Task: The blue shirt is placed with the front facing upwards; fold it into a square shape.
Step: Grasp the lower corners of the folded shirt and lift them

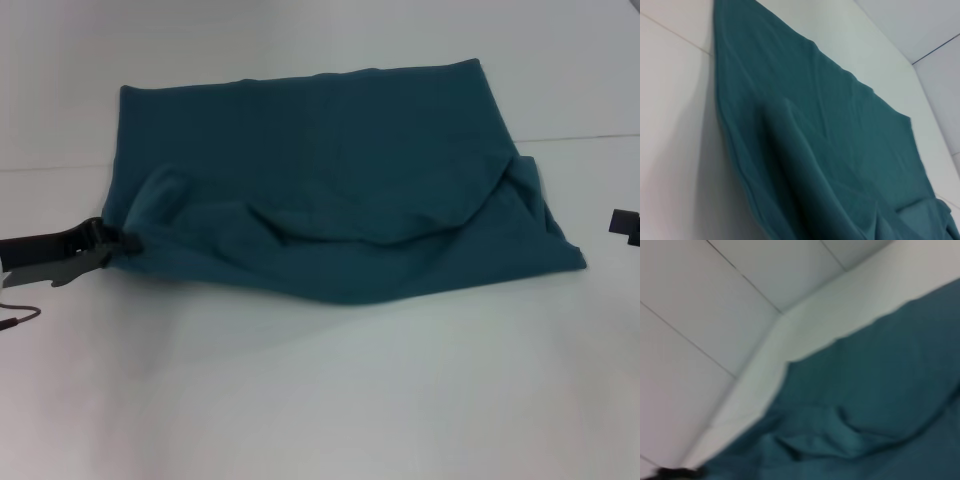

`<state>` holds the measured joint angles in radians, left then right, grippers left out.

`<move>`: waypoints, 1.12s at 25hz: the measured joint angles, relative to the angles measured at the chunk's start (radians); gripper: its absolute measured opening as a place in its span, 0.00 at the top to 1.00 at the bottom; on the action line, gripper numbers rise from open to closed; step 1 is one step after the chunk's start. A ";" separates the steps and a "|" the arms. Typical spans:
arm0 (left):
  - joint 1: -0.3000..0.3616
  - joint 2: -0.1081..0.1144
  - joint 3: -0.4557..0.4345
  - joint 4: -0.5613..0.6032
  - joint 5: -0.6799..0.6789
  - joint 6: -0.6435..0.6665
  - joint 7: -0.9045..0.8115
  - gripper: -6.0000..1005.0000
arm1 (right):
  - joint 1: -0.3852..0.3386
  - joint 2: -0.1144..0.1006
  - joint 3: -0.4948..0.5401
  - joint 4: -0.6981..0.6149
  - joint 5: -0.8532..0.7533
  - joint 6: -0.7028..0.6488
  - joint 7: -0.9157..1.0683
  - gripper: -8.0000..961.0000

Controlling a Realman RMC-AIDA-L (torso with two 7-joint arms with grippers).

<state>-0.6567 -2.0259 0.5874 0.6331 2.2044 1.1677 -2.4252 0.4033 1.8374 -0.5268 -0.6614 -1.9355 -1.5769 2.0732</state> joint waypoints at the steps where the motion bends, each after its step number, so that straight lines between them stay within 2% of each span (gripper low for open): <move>1: 0.000 0.001 -0.003 0.000 0.000 0.006 -0.003 0.95 | 0.010 -0.003 0.001 0.000 -0.031 0.023 0.003 0.09; 7: -0.001 0.000 -0.006 -0.001 0.000 0.000 0.000 0.95 | 0.104 -0.007 -0.003 0.001 -0.223 0.177 0.111 0.10; 15: -0.011 -0.003 -0.004 -0.001 -0.008 -0.002 0.001 0.95 | 0.252 0.005 -0.028 0.002 -0.418 0.323 0.253 0.10; 21: -0.019 -0.004 -0.007 -0.001 -0.011 -0.002 0.001 0.95 | 0.310 0.024 -0.077 0.013 -0.524 0.396 0.284 0.10; 25: -0.022 -0.006 -0.009 -0.001 -0.012 -0.007 0.002 0.95 | 0.320 0.042 -0.117 0.019 -0.542 0.426 0.286 0.11; 28: -0.023 -0.007 -0.009 -0.002 -0.012 -0.013 0.002 0.95 | 0.321 0.048 -0.158 0.038 -0.543 0.464 0.286 0.11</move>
<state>-0.6797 -2.0327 0.5785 0.6311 2.1920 1.1542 -2.4231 0.7242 1.8851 -0.6844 -0.6235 -2.4785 -1.1126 2.3592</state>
